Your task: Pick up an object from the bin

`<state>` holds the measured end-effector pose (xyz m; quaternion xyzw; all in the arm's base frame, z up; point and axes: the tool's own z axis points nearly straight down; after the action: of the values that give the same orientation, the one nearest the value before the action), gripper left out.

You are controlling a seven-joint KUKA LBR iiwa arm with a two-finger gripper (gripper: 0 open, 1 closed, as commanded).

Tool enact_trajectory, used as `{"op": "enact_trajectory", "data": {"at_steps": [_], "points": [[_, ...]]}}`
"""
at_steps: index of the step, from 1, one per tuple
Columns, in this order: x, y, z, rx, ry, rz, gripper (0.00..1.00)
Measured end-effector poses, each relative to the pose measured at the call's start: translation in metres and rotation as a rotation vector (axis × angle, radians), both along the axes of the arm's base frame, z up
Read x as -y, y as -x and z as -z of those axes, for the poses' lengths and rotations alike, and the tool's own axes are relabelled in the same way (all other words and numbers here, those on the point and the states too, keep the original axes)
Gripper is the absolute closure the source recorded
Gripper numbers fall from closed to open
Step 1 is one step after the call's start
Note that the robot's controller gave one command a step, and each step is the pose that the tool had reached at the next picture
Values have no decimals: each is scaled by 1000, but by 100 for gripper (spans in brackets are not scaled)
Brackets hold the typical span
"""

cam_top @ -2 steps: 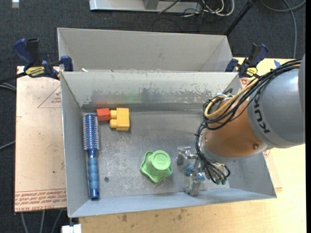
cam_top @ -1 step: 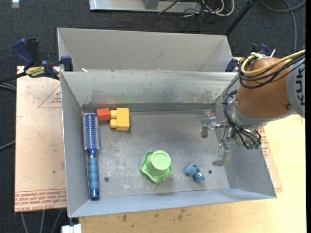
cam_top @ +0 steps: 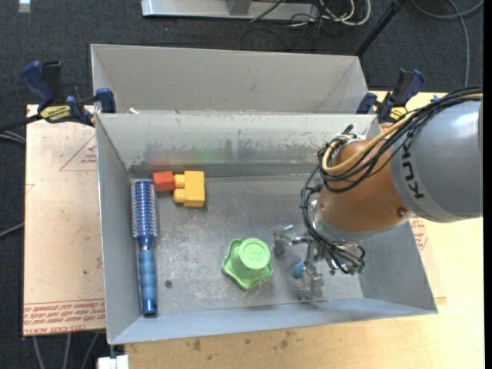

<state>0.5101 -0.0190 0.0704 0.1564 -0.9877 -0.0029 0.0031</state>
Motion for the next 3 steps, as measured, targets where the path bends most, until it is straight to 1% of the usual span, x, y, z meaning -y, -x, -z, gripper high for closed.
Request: {"op": "enact_trajectory", "data": {"at_steps": [1, 2, 3], "points": [[94, -18, -32, 12, 7, -158, 0], [47, 19, 1, 19, 2, -158, 0], [50, 21, 0, 9, 3, -153, 100]]}}
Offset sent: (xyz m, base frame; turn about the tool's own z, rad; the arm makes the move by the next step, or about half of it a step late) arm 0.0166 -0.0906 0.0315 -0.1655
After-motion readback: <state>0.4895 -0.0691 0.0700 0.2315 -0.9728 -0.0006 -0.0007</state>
